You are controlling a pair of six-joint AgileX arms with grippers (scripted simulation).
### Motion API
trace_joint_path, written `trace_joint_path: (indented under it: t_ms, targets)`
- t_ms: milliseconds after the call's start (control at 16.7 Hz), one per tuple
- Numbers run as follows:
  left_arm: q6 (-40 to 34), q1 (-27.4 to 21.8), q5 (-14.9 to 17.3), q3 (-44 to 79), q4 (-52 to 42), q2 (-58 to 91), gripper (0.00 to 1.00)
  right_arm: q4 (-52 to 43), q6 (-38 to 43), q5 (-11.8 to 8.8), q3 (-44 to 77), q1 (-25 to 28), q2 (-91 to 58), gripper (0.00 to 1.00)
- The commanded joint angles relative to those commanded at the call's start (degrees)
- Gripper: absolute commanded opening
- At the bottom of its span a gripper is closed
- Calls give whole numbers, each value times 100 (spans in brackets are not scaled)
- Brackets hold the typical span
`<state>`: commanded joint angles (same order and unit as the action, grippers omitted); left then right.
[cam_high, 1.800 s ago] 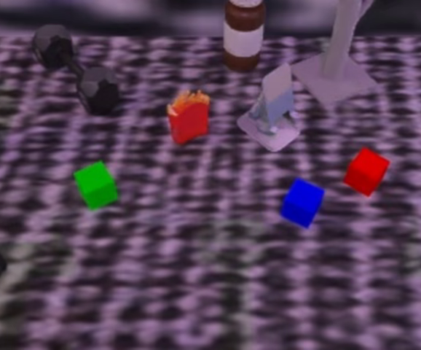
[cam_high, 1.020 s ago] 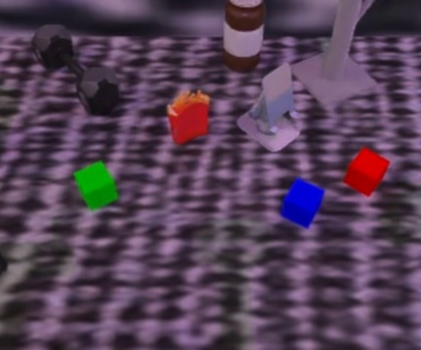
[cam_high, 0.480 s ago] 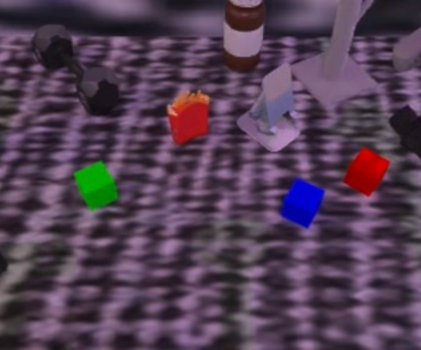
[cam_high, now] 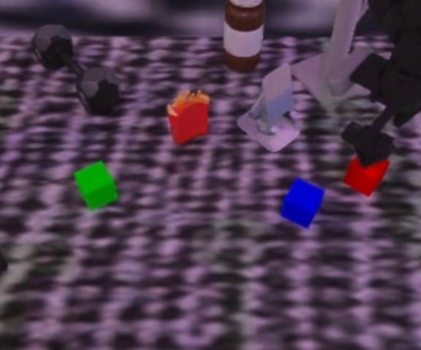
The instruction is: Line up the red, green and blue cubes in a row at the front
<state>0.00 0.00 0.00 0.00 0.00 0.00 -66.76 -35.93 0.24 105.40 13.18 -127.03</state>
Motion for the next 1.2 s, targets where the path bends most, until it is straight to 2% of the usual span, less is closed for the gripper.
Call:
trace_joint_path:
  t_ms: [540, 900, 1200]
  targets:
    - [0, 0, 0, 0, 0, 0, 100, -36, -95, -2, 199, 16, -336, 100]
    - [0, 0, 0, 0, 0, 0, 100, 1283, -78, 3, -580, 36, -805, 100]
    - [0, 0, 0, 0, 0, 0, 100, 1525, -77, 4, -752, 41, -933, 100]
